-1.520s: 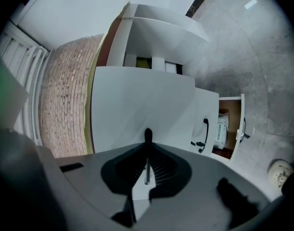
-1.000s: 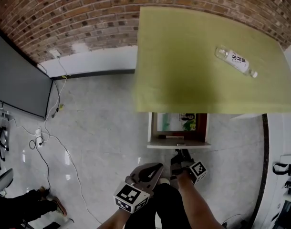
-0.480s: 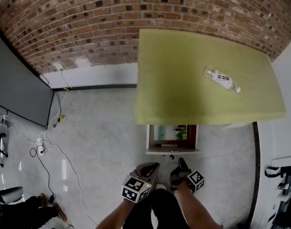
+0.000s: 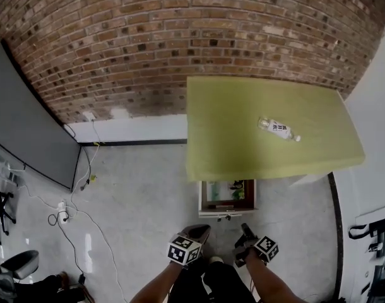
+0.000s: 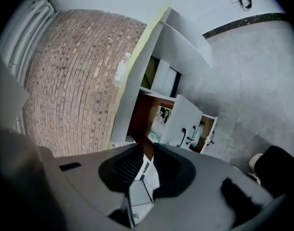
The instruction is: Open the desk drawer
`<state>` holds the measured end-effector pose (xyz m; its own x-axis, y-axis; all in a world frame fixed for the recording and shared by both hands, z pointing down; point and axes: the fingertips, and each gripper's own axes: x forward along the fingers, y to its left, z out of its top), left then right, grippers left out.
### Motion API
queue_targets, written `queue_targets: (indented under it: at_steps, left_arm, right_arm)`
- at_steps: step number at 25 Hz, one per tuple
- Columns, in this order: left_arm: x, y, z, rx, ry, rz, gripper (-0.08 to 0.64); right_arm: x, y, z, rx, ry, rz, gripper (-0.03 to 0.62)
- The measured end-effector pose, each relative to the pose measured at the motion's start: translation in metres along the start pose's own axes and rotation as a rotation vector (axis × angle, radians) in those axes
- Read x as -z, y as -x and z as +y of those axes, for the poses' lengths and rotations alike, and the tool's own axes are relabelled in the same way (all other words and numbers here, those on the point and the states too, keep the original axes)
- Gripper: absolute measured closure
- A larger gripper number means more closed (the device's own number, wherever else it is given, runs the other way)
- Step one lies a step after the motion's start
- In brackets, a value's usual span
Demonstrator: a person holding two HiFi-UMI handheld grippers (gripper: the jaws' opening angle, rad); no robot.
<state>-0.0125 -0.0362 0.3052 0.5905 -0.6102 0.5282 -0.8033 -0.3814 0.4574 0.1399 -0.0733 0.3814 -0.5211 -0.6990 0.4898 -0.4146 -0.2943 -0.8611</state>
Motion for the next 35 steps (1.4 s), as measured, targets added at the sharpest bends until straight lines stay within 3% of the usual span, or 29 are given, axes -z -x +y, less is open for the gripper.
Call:
queue_targets:
  at_steps: [3, 7, 12, 17, 20, 24, 27, 29, 32, 35]
  left_arm:
    - [0.006, 0.008, -0.006, 0.020, -0.006, 0.024, 0.549]
    - [0.005, 0.021, -0.017, 0.052, -0.046, 0.041, 0.549]
    - [-0.018, 0.037, -0.034, 0.078, -0.070, -0.028, 0.549]
    - [-0.054, 0.064, -0.050, 0.081, -0.158, -0.147, 0.549]
    - [-0.075, 0.076, -0.062, 0.093, -0.198, -0.208, 0.549]
    - [-0.094, 0.088, -0.077, 0.131, -0.206, -0.257, 0.549]
    - [-0.099, 0.091, -0.081, 0.126, -0.229, -0.257, 0.549]
    - [-0.098, 0.093, -0.080, 0.088, -0.234, -0.256, 0.549]
    - [-0.094, 0.092, -0.078, 0.040, -0.208, -0.268, 0.549]
    - [-0.091, 0.089, -0.084, 0.031, -0.201, -0.263, 0.549]
  right_arm:
    - [0.001, 0.014, 0.023, -0.042, -0.004, -0.010, 0.525]
    - [0.014, 0.022, 0.061, -0.111, 0.094, 0.030, 0.525]
    - [0.027, 0.033, 0.120, -0.234, 0.207, 0.062, 0.526]
    - [0.019, 0.053, 0.202, -0.410, 0.304, -0.059, 0.523]
    - [0.014, 0.071, 0.236, -0.464, 0.427, -0.150, 0.520]
    - [0.021, 0.088, 0.245, -0.394, 0.625, -0.189, 0.520]
    - [0.033, 0.089, 0.227, -0.183, 0.844, -0.107, 0.520]
    - [0.041, 0.092, 0.223, -0.119, 0.980, -0.089, 0.533]
    - [0.043, 0.092, 0.218, -0.131, 0.985, -0.086, 0.548]
    - [0.042, 0.096, 0.205, -0.076, 0.985, -0.025, 0.578]
